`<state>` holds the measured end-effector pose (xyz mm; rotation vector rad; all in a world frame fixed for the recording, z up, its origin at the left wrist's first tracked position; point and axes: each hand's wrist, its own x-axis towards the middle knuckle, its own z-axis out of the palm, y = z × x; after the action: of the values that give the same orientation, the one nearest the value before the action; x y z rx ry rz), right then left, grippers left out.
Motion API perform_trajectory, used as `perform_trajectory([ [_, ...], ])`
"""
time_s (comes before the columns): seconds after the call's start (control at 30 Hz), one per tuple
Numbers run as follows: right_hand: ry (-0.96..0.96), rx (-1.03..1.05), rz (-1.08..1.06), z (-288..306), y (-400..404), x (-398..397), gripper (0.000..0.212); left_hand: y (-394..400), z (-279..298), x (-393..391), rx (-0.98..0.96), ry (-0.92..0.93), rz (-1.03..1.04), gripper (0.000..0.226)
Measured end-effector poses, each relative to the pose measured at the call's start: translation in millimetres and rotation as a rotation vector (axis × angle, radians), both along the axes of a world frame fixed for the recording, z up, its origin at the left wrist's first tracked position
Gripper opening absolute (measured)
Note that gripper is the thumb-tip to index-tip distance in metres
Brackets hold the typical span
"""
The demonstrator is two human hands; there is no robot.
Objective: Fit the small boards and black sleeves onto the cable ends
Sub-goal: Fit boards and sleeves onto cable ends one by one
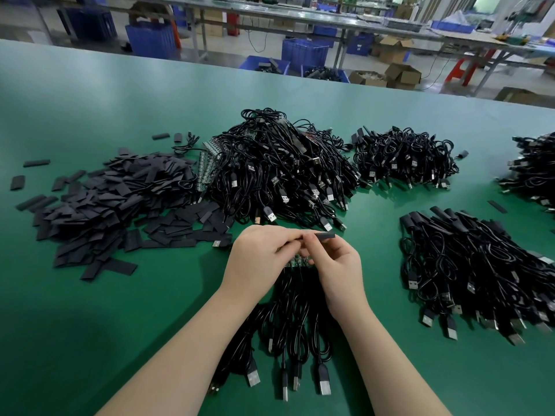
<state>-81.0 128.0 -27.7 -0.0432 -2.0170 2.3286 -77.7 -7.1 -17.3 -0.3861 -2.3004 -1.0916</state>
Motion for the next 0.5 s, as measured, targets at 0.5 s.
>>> perform_trajectory([
  [0.5, -0.038, -0.098, -0.015, 1.7, 1.2, 0.1, 0.016, -3.9, -4.2, -1.7, -0.072, 0.078, 0.036, 0.013],
])
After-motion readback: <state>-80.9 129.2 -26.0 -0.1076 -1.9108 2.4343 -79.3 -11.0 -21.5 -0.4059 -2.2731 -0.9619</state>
